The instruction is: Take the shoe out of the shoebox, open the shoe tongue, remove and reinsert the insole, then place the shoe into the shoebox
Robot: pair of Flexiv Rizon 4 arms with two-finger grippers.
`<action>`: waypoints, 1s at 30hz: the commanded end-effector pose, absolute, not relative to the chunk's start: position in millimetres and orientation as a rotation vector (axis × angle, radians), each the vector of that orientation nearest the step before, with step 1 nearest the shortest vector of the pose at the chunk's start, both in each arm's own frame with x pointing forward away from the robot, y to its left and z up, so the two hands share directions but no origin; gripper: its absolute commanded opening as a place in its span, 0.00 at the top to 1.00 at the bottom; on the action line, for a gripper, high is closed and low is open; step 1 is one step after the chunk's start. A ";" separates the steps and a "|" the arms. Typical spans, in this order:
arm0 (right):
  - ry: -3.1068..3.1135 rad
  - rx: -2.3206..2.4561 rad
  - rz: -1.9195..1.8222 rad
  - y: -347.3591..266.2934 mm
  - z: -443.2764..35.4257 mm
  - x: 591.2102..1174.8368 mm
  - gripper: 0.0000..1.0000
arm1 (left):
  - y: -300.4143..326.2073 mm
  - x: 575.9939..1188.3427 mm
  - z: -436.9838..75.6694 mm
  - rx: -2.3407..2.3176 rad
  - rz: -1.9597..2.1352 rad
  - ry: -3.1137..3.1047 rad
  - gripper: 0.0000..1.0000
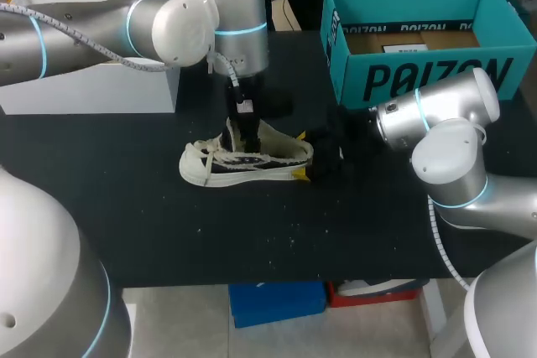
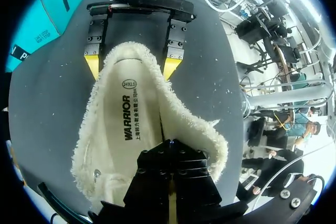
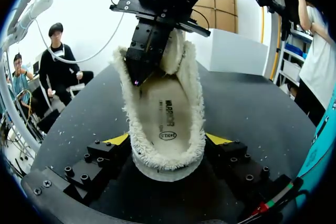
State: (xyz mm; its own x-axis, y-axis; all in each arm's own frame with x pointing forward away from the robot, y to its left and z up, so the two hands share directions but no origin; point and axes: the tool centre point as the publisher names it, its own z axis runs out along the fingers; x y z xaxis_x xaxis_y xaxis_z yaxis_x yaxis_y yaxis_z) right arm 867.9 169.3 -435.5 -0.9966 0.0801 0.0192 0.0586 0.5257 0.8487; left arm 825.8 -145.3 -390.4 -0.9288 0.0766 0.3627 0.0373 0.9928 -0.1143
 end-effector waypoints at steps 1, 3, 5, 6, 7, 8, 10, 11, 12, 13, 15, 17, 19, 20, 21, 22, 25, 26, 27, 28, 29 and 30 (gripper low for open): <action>2.724 0.127 1.513 169.9 -436.9 868.4 1.00 | -149.8 825.7 -399.7 -0.087 0.152 -2.751 1.00; 2.724 0.127 1.513 169.9 -436.9 868.4 1.00 | -151.3 824.0 -401.9 -0.086 0.155 -2.747 1.00; 2.724 0.127 1.513 169.9 -436.9 868.4 1.00 | -152.6 821.8 -404.5 -0.082 0.151 -2.751 1.00; 2.724 0.127 1.513 169.9 -436.9 868.4 1.00 | -152.9 821.0 -405.4 -0.077 0.152 -2.753 1.00; 2.724 0.127 1.513 169.9 -436.9 868.4 1.00 | -153.1 820.0 -407.1 -0.069 0.152 -2.756 1.00; 2.724 0.127 1.513 169.9 -436.9 868.4 1.00 | -153.1 818.8 -408.7 -0.057 0.135 -2.769 1.00; 2.724 0.127 1.513 169.9 -436.9 868.4 1.00 | -153.0 817.4 -410.8 -0.032 0.123 -2.792 1.00; 2.724 0.127 1.513 169.9 -436.9 868.4 1.00 | -152.7 817.2 -411.4 -0.017 0.117 -2.809 1.00; 2.724 0.127 1.513 169.9 -436.9 868.4 1.00 | -152.6 817.3 -411.4 -0.008 0.114 -2.825 1.00; 2.724 0.127 1.513 169.9 -436.9 868.4 1.00 | -152.4 817.3 -411.4 0.000 0.109 -2.834 1.00; 2.724 0.127 1.513 169.9 -436.9 868.4 1.00 | -152.4 817.4 -411.7 0.003 0.107 -2.841 1.00; 2.724 0.127 1.513 169.9 -436.9 868.4 1.00 | -152.6 818.1 -412.6 0.006 0.109 -2.841 1.00; 2.724 0.127 1.513 169.9 -436.9 868.4 1.00 | -153.0 818.6 -413.7 0.015 0.106 -2.847 1.00; 2.724 0.127 1.513 169.9 -436.9 868.4 1.00 | -153.1 819.2 -414.4 0.021 0.107 -2.848 1.00; 2.724 0.127 1.513 169.9 -436.9 868.4 1.00 | -153.2 819.5 -415.2 0.024 0.108 -2.847 1.00; 2.724 0.127 1.513 169.9 -436.9 868.4 1.00 | -153.5 819.3 -415.9 0.026 0.108 -2.846 1.00; 2.724 0.127 1.513 169.9 -436.9 868.4 1.00 | -154.0 818.3 -418.8 0.034 0.101 -2.845 1.00; 2.724 0.127 1.513 169.9 -436.9 868.4 1.00 | -153.8 818.1 -419.0 0.042 0.102 -2.843 1.00; 2.724 0.127 1.513 169.9 -436.9 868.4 1.00 | -153.3 818.2 -419.5 0.047 0.101 -2.843 1.00; 2.724 0.127 1.513 169.9 -436.9 868.4 1.00 | -153.3 818.2 -419.5 0.050 0.100 -2.844 1.00; 2.724 0.127 1.513 169.9 -436.9 868.4 1.00 | -153.2 818.2 -419.5 0.051 0.101 -2.844 1.00; 2.724 0.127 1.513 169.9 -436.9 868.4 1.00 | -153.0 818.2 -419.5 0.052 0.096 -2.847 0.87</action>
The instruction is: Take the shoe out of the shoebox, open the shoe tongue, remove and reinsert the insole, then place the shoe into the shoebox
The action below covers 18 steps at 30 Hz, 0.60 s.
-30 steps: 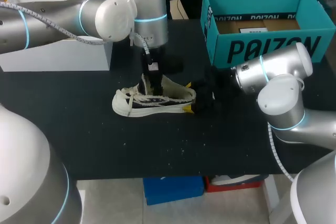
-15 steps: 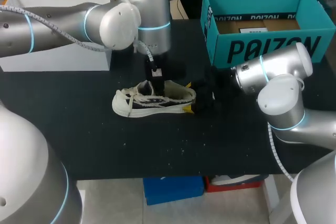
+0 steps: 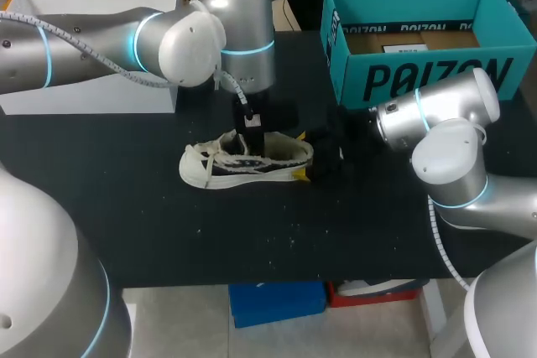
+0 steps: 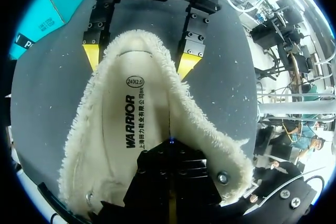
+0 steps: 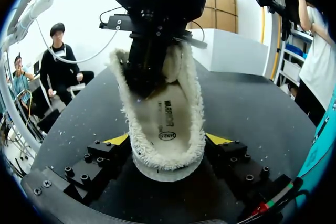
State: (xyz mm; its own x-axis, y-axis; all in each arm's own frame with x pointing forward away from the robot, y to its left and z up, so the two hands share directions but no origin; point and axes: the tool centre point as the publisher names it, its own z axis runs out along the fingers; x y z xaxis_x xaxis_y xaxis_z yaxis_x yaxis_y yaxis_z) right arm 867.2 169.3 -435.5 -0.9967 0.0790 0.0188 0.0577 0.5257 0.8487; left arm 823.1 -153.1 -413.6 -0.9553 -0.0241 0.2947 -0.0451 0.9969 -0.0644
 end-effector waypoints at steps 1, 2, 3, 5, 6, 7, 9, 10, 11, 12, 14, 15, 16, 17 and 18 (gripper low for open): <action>2.724 0.127 1.513 169.9 -436.9 868.4 1.00 | -153.0 818.1 -419.5 0.047 0.093 -2.850 0.75; 2.724 0.127 1.513 169.9 -436.9 868.4 1.00 | -153.1 817.8 -419.5 0.046 0.089 -2.854 0.75; 2.724 0.127 1.513 169.9 -436.9 868.4 1.00 | -153.1 817.7 -419.6 0.051 0.081 -2.860 0.75; 2.724 0.127 1.513 169.9 -436.9 868.4 1.00 | -153.2 818.7 -421.9 0.062 0.069 -2.868 0.76; 2.724 0.127 1.513 169.9 -436.9 868.4 1.00 | -152.9 819.2 -422.4 0.071 0.052 -2.878 0.77; 2.724 0.127 1.513 169.9 -436.9 868.4 1.00 | -152.7 819.6 -423.2 0.073 0.039 -2.888 0.75; 2.724 0.127 1.513 169.9 -436.9 868.4 1.00 | -152.4 820.2 -423.9 0.081 0.032 -2.895 0.62; 2.724 0.127 1.513 169.9 -436.9 868.4 1.00 | -152.0 820.8 -424.2 0.084 0.023 -2.902 0.61; 2.724 0.127 1.513 169.9 -436.9 868.4 1.00 | -151.5 821.7 -424.9 0.098 0.000 -2.920 0.65; 2.724 0.127 1.513 169.9 -436.9 868.4 1.00 | -151.2 822.2 -425.5 0.104 -0.004 -2.928 0.67; 2.724 0.127 1.513 169.9 -436.9 868.4 1.00 | -149.8 824.0 -426.2 0.129 -0.022 -2.954 0.70; 2.724 0.127 1.513 169.9 -436.9 868.4 1.00 | -149.4 824.9 -426.8 0.132 -0.037 -2.972 0.69; 2.724 0.127 1.513 169.9 -436.9 868.4 1.00 | -149.2 825.3 -427.1 0.144 -0.053 -2.991 0.69; 2.724 0.127 1.513 169.9 -436.9 868.4 1.00 | -149.0 826.0 -428.1 0.155 -0.075 -3.014 0.69; 2.724 0.127 1.513 169.9 -436.9 868.4 1.00 | -148.7 826.6 -428.9 0.161 -0.089 -3.032 0.69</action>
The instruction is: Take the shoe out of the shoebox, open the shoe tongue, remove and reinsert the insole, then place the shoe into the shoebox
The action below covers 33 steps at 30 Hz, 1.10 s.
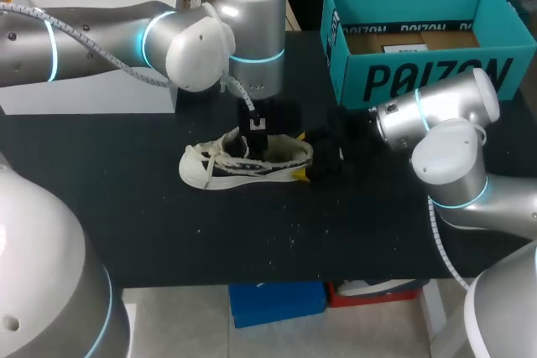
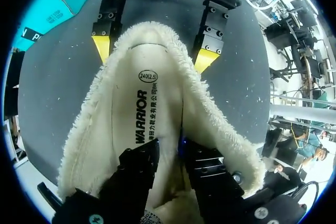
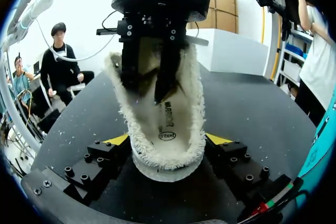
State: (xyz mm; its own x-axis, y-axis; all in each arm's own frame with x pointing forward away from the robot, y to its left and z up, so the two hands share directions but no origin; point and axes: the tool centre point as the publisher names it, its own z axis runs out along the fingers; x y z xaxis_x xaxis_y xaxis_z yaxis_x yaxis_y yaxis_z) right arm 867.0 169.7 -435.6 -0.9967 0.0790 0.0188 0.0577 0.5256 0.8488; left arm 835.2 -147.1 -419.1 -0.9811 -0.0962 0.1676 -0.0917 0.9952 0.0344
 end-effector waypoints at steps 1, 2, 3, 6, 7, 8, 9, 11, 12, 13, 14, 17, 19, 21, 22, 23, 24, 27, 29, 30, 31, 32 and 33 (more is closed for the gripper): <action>2.724 0.127 1.513 169.9 -436.9 868.4 1.00 | -148.0 827.6 -430.1 0.171 -0.096 -3.041 0.69; 2.724 0.127 1.513 169.9 -436.9 868.4 1.00 | -146.6 829.3 -431.3 0.191 -0.117 -3.064 0.68; 2.724 0.127 1.513 169.9 -436.9 868.4 1.00 | -145.5 830.8 -432.6 0.198 -0.153 -3.097 0.67; 2.724 0.127 1.513 169.9 -436.9 868.4 1.00 | -143.9 832.2 -432.8 0.237 -0.177 -3.154 0.65; 2.724 0.127 1.513 169.9 -436.9 868.4 1.00 | -143.4 833.0 -432.7 0.245 -0.220 -3.197 0.68; 2.724 0.127 1.513 169.9 -436.9 868.4 1.00 | -143.6 832.4 -434.2 0.241 -0.239 -3.221 0.67; 2.724 0.127 1.513 169.9 -436.9 868.4 1.00 | -143.9 832.0 -436.0 0.264 -0.259 -3.237 0.67; 2.724 0.127 1.513 169.9 -436.9 868.4 1.00 | -143.7 831.3 -439.1 0.279 -0.294 -3.278 0.67; 2.724 0.127 1.513 169.9 -436.9 868.4 1.00 | -143.0 831.5 -441.2 0.306 -0.319 -3.299 0.67; 2.724 0.127 1.513 169.9 -436.9 868.4 1.00 | -142.1 832.2 -443.1 0.326 -0.331 -3.316 0.67; 2.724 0.127 1.513 169.9 -436.9 868.4 1.00 | -141.5 833.2 -445.4 0.339 -0.363 -3.345 0.66; 2.724 0.127 1.513 169.9 -436.9 868.4 1.00 | -139.2 836.1 -449.7 0.421 -0.402 -3.409 0.68; 2.724 0.127 1.513 169.9 -436.9 868.4 1.00 | -136.3 841.4 -453.7 0.494 -0.420 -3.441 0.71; 2.724 0.127 1.513 169.9 -436.9 868.4 1.00 | -133.7 848.5 -457.3 0.539 -0.431 -3.457 0.71; 2.724 0.127 1.513 169.9 -436.9 868.4 1.00 | -132.7 851.6 -457.8 0.547 -0.418 -3.460 0.70; 2.724 0.127 1.513 169.9 -436.9 868.4 1.00 | -132.1 855.6 -458.8 0.557 -0.416 -3.470 0.70; 2.724 0.127 1.513 169.9 -436.9 868.4 1.00 | -131.4 859.0 -458.2 0.578 -0.407 -3.488 0.69; 2.724 0.127 1.513 169.9 -436.9 868.4 1.00 | -130.4 870.1 -456.4 0.640 -0.367 -3.512 0.71; 2.724 0.127 1.513 169.9 -436.9 868.4 1.00 | -130.5 876.7 -455.3 0.683 -0.328 -3.525 0.74; 2.724 0.127 1.513 169.9 -436.9 868.4 1.00 | -131.1 878.5 -454.7 0.703 -0.325 -3.534 0.77; 2.724 0.127 1.513 169.9 -436.9 868.4 1.00 | -131.4 880.0 -454.9 0.715 -0.313 -3.537 0.79; 2.724 0.127 1.513 169.9 -436.9 868.4 1.00 | -131.9 881.8 -454.9 0.734 -0.297 -3.541 0.79; 2.724 0.127 1.513 169.9 -436.9 868.4 1.00 | -132.8 884.3 -455.2 0.743 -0.290 -3.543 0.78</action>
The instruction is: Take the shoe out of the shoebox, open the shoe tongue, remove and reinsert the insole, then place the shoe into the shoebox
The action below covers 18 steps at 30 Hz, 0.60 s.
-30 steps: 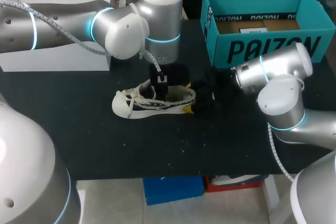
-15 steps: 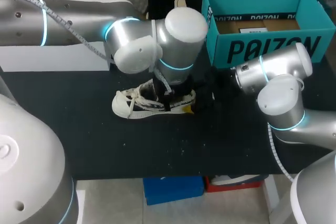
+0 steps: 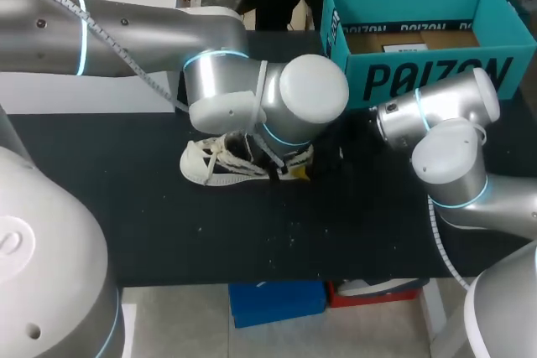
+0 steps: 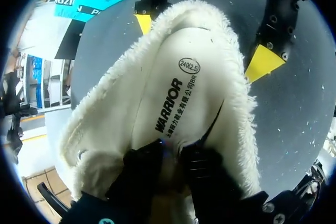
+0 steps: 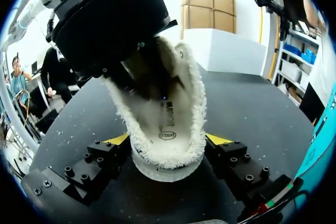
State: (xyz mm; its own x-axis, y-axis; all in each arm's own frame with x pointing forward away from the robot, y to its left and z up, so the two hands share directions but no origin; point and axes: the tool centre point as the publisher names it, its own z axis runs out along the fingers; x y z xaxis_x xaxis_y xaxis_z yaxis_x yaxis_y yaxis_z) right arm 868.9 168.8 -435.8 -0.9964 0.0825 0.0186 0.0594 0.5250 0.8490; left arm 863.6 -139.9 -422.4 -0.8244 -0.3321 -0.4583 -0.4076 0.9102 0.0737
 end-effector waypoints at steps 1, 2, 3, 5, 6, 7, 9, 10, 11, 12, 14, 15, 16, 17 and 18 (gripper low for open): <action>2.724 0.127 1.513 169.9 -436.9 868.4 1.00 | -133.4 885.3 -455.6 -0.542 0.211 2.588 0.78; 2.724 0.127 1.513 169.9 -436.9 868.4 1.00 | -134.0 886.2 -456.3 -0.545 0.195 2.595 0.78; 2.724 0.127 1.513 169.9 -436.9 868.4 1.00 | -134.4 886.2 -456.1 -0.546 0.195 2.596 0.77; 2.724 0.127 1.513 169.9 -436.9 868.4 1.00 | -135.7 886.3 -456.1 -0.547 0.189 2.597 0.78; 2.724 0.127 1.513 169.9 -436.9 868.4 1.00 | -136.9 886.3 -456.8 -0.547 0.187 2.601 0.79; 2.724 0.127 1.513 169.9 -436.9 868.4 1.00 | -137.1 886.4 -457.7 -0.552 0.186 2.599 0.80; 2.724 0.127 1.513 169.9 -436.9 868.4 1.00 | -137.4 886.5 -458.7 -0.564 0.179 2.611 0.88; 2.724 0.127 1.513 169.9 -436.9 868.4 1.00 | -138.0 886.2 -459.9 -0.562 0.178 2.616 0.98; 2.724 0.127 1.513 169.9 -436.9 868.4 1.00 | -138.8 886.4 -461.6 -0.557 0.184 2.619 1.00; 2.724 0.127 1.513 169.9 -436.9 868.4 1.00 | -139.6 885.9 -462.3 -0.553 0.187 2.619 1.00; 2.724 0.127 1.513 169.9 -436.9 868.4 1.00 | -140.5 884.7 -461.4 -0.548 0.191 2.620 1.00; 2.724 0.127 1.513 169.9 -436.9 868.4 1.00 | -140.9 884.5 -460.0 -0.548 0.192 2.621 1.00; 2.724 0.127 1.513 169.9 -436.9 868.4 1.00 | -141.4 884.5 -457.8 -0.544 0.193 2.622 1.00; 2.724 0.127 1.513 169.9 -436.9 868.4 1.00 | -141.9 884.8 -455.8 -0.534 0.192 2.628 1.00; 2.724 0.127 1.513 169.9 -436.9 868.4 1.00 | -142.5 885.3 -454.0 -0.527 0.187 2.638 1.00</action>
State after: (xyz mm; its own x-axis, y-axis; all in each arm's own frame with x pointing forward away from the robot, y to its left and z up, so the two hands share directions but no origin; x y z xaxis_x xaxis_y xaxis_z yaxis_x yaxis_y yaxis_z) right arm 869.4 168.0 -435.7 -0.9964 0.0826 0.0189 0.0597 0.5245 0.8493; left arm 862.8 -143.5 -423.7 -0.8241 -0.3359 -0.4562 -0.3982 0.9162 0.0447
